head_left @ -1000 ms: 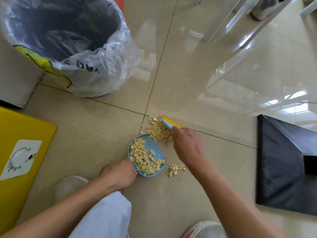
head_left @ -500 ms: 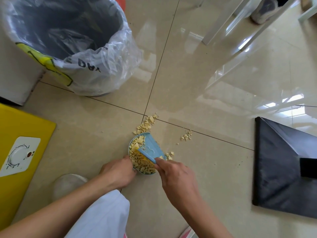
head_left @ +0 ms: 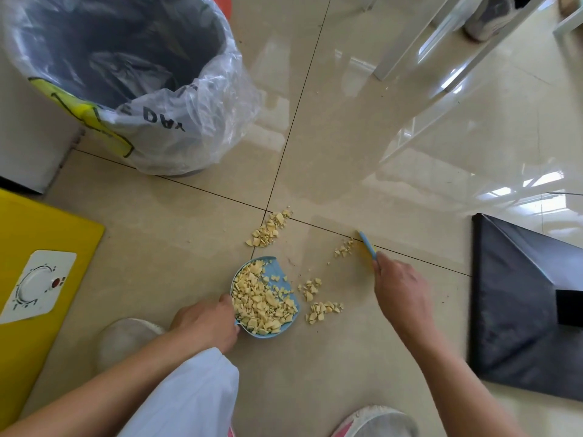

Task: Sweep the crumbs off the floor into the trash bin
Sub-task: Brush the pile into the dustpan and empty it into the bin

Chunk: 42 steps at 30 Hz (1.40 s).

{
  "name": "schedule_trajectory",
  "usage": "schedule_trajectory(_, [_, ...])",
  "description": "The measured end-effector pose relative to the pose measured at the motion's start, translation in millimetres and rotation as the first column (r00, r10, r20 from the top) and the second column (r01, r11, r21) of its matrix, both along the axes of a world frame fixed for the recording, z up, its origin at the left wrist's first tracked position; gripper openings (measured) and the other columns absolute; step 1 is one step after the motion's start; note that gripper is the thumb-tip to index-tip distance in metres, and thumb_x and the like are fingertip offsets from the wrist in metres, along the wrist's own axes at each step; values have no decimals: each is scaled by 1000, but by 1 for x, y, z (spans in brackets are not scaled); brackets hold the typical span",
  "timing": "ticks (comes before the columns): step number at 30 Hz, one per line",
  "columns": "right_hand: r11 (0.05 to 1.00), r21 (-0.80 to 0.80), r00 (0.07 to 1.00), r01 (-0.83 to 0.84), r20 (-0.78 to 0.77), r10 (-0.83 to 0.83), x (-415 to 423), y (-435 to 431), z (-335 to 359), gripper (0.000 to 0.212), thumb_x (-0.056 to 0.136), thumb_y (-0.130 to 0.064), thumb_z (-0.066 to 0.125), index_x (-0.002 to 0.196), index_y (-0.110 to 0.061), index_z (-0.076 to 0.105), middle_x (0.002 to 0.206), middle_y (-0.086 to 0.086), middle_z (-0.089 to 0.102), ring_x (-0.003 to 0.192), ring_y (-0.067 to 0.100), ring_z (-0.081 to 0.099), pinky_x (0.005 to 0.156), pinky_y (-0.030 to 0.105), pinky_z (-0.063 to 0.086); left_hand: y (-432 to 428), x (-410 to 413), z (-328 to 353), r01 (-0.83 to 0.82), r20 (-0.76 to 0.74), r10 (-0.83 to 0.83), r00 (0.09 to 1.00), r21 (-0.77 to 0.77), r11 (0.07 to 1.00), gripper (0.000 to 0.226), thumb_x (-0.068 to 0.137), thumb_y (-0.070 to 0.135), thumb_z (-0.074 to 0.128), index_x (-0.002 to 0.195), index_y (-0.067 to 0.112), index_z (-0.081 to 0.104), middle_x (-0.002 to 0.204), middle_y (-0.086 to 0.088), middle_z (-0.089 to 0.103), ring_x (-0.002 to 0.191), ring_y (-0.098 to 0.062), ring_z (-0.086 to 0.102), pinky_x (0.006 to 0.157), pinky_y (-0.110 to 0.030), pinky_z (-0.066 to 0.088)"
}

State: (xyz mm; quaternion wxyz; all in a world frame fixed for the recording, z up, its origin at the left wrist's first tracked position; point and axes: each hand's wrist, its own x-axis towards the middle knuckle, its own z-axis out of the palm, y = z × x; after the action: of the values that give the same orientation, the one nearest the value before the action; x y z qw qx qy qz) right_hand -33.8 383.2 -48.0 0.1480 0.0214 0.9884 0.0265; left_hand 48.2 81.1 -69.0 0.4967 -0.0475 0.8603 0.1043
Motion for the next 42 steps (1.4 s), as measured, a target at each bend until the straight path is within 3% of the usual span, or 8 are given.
schedule_trajectory(7, [959, -147, 961, -244, 95, 259, 42, -61, -7, 11, 100, -30, 46, 95, -22, 54, 72, 3, 62, 63, 34, 59, 52, 33, 31, 2, 5, -4, 15, 9, -15, 1000, 9, 1000, 47, 97, 43, 47, 136, 17, 44, 130, -7, 66, 118, -30, 63, 92, -38, 48])
schedule_trajectory(12, [925, -282, 948, -254, 119, 297, 77, -96, 4, 18, 102, -38, 40, 96, -25, 52, 76, 0, 63, 64, 28, 59, 52, 35, 32, 4, 5, -4, 5, 10, -5, 1000, 30, 1000, 47, 98, 43, 46, 137, 16, 44, 130, -8, 66, 119, -31, 63, 95, -37, 48])
schedule_trajectory(18, [875, -377, 940, -302, 34, 339, 104, -106, 26, 22, 103, -37, 45, 118, -29, 59, 75, -5, 64, 61, 19, 57, 50, 36, 44, 3, 5, -3, 30, -21, -29, 999, 34, 999, 43, 97, 37, 45, 134, 15, 45, 125, -9, 68, 117, -32, 64, 96, -38, 47])
schedule_trajectory(23, [921, -359, 988, -153, -50, 144, 98, -73, 47, 18, 96, -28, 63, 112, -26, 69, 69, -1, 68, 60, 24, 64, 51, 33, 45, 1, 7, -2, 43, -15, -43, 999, 34, 998, 44, 97, 38, 46, 134, 15, 45, 126, -8, 68, 117, -31, 63, 97, -38, 48])
schedule_trajectory(28, [985, -114, 987, 132, 111, -120, 92, -20, 39, 21, 103, -37, 44, 88, -25, 52, 67, -3, 57, 70, 27, 60, 60, 38, 46, -3, 1, 1, 97, 18, -97, 995, -8, 995, 43, 98, 41, 46, 134, 17, 45, 131, -5, 65, 121, -28, 61, 96, -36, 47])
schedule_trajectory(31, [982, -10, 969, 190, 163, -186, 101, -22, 25, 23, 104, -34, 39, 90, -22, 52, 78, -2, 62, 79, 28, 63, 67, 38, 50, -4, -1, 1, 132, 28, -132, 991, -16, 991, 43, 99, 41, 46, 134, 16, 46, 133, -4, 64, 122, -27, 61, 96, -36, 47])
schedule_trajectory(35, [979, -85, 964, 184, 210, -163, 108, -63, 1, 23, 103, -26, 42, 106, -18, 63, 96, 7, 71, 90, 32, 66, 72, 36, 47, -3, -1, -2, 142, 48, -141, 989, -15, 990, 45, 98, 41, 47, 137, 17, 45, 135, -4, 63, 123, -27, 60, 99, -37, 48])
schedule_trajectory(42, [956, -268, 980, 118, 186, -68, 100, -136, -6, 23, 104, -27, 35, 103, -18, 57, 91, 7, 70, 81, 33, 64, 62, 37, 37, -3, 5, -11, 161, 37, -161, 986, 4, 987, 44, 97, 38, 46, 136, 18, 47, 132, -4, 66, 122, -28, 61, 101, -36, 45])
